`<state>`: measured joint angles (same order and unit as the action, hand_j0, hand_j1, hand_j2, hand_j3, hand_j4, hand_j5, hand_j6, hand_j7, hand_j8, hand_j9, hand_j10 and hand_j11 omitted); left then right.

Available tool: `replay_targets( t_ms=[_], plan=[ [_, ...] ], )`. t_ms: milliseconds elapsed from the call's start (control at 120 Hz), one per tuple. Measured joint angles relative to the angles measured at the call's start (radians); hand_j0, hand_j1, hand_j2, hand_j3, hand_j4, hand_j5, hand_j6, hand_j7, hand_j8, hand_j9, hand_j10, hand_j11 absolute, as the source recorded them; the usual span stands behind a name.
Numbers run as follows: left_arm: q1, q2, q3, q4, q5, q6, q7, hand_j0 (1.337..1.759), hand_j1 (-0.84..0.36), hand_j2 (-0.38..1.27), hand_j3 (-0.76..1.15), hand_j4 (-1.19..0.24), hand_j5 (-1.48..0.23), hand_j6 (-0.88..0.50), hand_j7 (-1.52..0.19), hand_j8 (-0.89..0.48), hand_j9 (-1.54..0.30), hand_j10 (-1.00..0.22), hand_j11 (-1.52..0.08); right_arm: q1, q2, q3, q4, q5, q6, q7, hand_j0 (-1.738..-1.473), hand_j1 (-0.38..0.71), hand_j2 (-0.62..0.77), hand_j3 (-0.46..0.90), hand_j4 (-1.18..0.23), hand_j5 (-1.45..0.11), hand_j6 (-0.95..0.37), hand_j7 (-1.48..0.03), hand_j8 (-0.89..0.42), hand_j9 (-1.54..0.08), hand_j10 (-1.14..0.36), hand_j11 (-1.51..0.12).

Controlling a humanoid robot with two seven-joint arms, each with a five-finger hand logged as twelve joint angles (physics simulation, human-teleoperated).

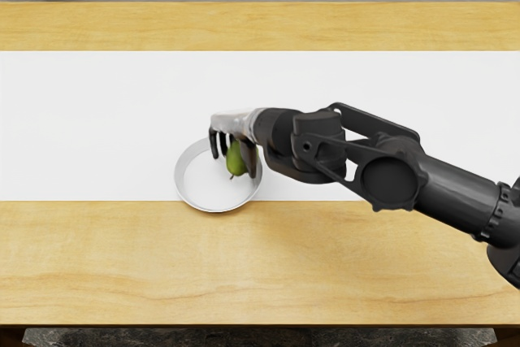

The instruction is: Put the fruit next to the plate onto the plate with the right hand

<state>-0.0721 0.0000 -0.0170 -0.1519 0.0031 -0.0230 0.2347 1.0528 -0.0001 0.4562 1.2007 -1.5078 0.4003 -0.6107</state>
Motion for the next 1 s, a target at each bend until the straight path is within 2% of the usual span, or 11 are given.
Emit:
replay_targets(
  t_ms=[167,342,533,717,808,858,1000],
  plan=[
    [0.000,0.000,0.000,0.000,0.000,0.000,0.000,1.658,0.33,0.00,0.00,-0.02,-0.02,-0.02,-0.02,-0.02,-0.02,-0.02,-0.02,0.005,0.000,0.006,-0.003,0.023,0.000,0.000,-1.655,-0.14,0.07,0.00,-0.29,-0.39,-0.25,-0.39,-0.18,-0.39,-0.22,-0.40],
    [0.000,0.000,0.000,0.000,0.000,0.000,0.000,1.658,0.33,0.00,0.00,-0.02,-0.02,-0.02,-0.02,-0.02,-0.02,-0.02,-0.02,0.012,-0.001,0.028,0.009,0.156,0.018,0.000,-1.657,-0.26,0.03,0.00,-0.13,-0.17,-0.11,-0.16,-0.08,-0.17,-0.09,-0.17],
    [0.000,0.000,0.000,0.000,0.000,0.000,0.000,1.658,0.33,0.00,0.00,-0.02,-0.02,-0.02,-0.02,-0.02,-0.02,-0.02,-0.02,0.012,-0.123,0.120,0.050,0.363,0.165,0.000,-1.658,-0.31,0.01,0.00,-0.05,-0.06,-0.04,-0.06,-0.03,-0.07,-0.04,-0.07],
    [0.000,0.000,0.000,0.000,0.000,0.000,0.000,1.658,0.33,0.00,0.00,-0.02,-0.02,-0.02,-0.02,-0.02,-0.02,-0.02,-0.02,0.008,-0.377,0.147,0.061,0.571,0.203,0.000,-1.658,-0.34,0.00,0.00,-0.02,-0.03,-0.02,-0.03,-0.01,-0.03,-0.02,-0.03],
    [0.000,0.000,0.000,0.000,0.000,0.000,0.000,1.658,0.33,0.00,0.00,-0.02,-0.02,-0.02,-0.02,-0.02,-0.02,-0.02,-0.02,-0.003,-0.485,0.153,0.062,0.628,0.207,0.000,-1.658,-0.34,0.00,0.00,-0.01,-0.02,-0.01,-0.02,-0.01,-0.02,-0.01,-0.02],
    [0.000,0.000,0.000,0.000,0.000,0.000,0.000,1.658,0.33,0.00,0.00,-0.02,-0.02,-0.02,-0.02,-0.02,-0.02,-0.02,-0.02,-0.007,-0.527,0.156,0.061,0.648,0.209,0.012,-1.658,-0.34,0.00,0.00,-0.01,-0.01,-0.01,-0.01,-0.01,-0.01,-0.01,-0.01],
    [0.000,0.000,0.000,0.000,0.000,0.000,0.000,1.658,0.33,0.00,0.00,-0.02,-0.02,-0.02,-0.02,-0.02,-0.02,-0.02,-0.02,-0.012,-0.584,0.164,0.058,0.682,0.210,0.029,-1.658,-0.35,0.00,0.00,-0.01,-0.01,-0.01,-0.01,0.00,-0.01,0.00,-0.01]
  ],
)
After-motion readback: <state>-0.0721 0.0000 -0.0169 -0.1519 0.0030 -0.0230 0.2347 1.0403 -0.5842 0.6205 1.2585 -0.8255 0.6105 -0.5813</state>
